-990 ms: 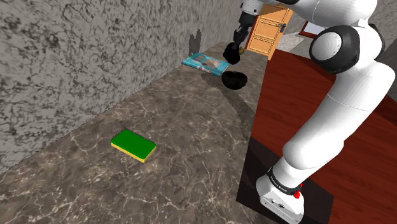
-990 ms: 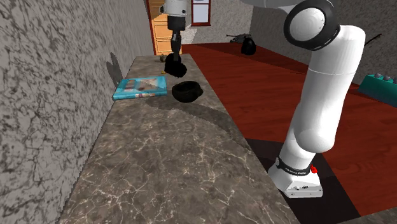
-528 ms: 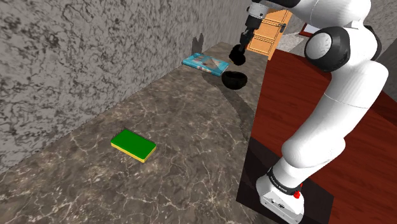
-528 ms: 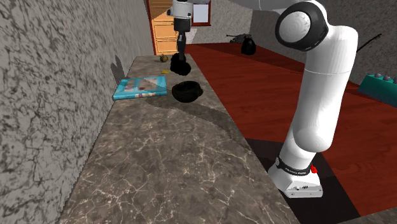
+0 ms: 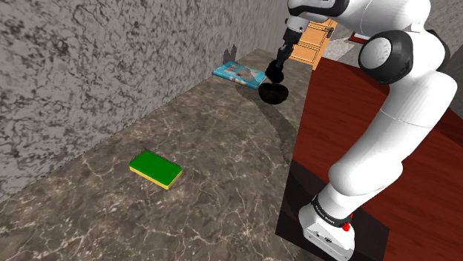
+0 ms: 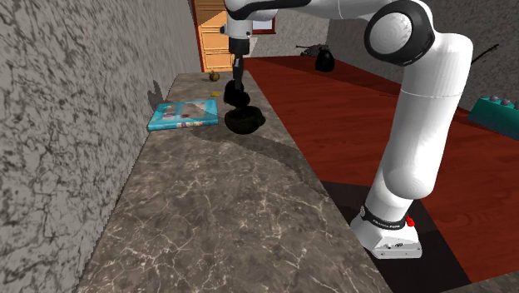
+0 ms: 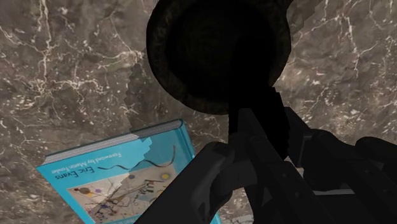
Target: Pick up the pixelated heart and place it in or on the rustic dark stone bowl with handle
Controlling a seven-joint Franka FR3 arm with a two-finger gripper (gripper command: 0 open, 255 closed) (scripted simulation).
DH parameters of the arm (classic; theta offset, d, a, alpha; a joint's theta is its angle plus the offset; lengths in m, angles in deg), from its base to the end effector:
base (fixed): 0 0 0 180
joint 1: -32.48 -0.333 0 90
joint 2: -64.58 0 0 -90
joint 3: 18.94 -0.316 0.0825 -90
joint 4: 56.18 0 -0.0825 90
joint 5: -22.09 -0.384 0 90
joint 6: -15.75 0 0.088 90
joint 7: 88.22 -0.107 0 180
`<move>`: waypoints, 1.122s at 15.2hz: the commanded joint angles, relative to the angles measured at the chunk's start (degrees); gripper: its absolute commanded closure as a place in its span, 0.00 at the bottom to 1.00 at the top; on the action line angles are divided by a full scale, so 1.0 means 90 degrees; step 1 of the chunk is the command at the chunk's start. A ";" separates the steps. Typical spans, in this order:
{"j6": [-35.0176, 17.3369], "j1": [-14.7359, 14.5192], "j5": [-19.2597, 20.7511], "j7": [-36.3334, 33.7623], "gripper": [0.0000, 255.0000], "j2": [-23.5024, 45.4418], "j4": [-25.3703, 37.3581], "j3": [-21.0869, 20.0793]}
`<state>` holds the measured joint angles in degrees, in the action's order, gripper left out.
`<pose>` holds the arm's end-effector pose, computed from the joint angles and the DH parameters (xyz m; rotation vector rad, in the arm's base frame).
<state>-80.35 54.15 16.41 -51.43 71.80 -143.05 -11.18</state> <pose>0.5314 -0.2831 0.5881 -3.0850 -0.1870 -0.1160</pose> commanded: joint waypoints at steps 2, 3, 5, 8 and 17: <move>-0.0297 -0.0018 0.0007 0.0001 1.00 -0.0059 -0.0350 -0.0010; -0.0386 -0.0020 0.0007 0.0007 1.00 -0.0070 -0.0449 -0.0012; -0.0561 -0.0023 0.0006 0.0018 1.00 -0.0085 -0.0640 -0.0014; -0.0679 -0.0026 0.0005 0.0026 1.00 -0.0092 -0.0765 -0.0015; -0.0679 -0.0026 0.0005 0.0026 0.00 -0.0092 -0.0765 -0.0015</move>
<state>-86.46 53.91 16.46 -51.19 70.97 -149.93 -11.32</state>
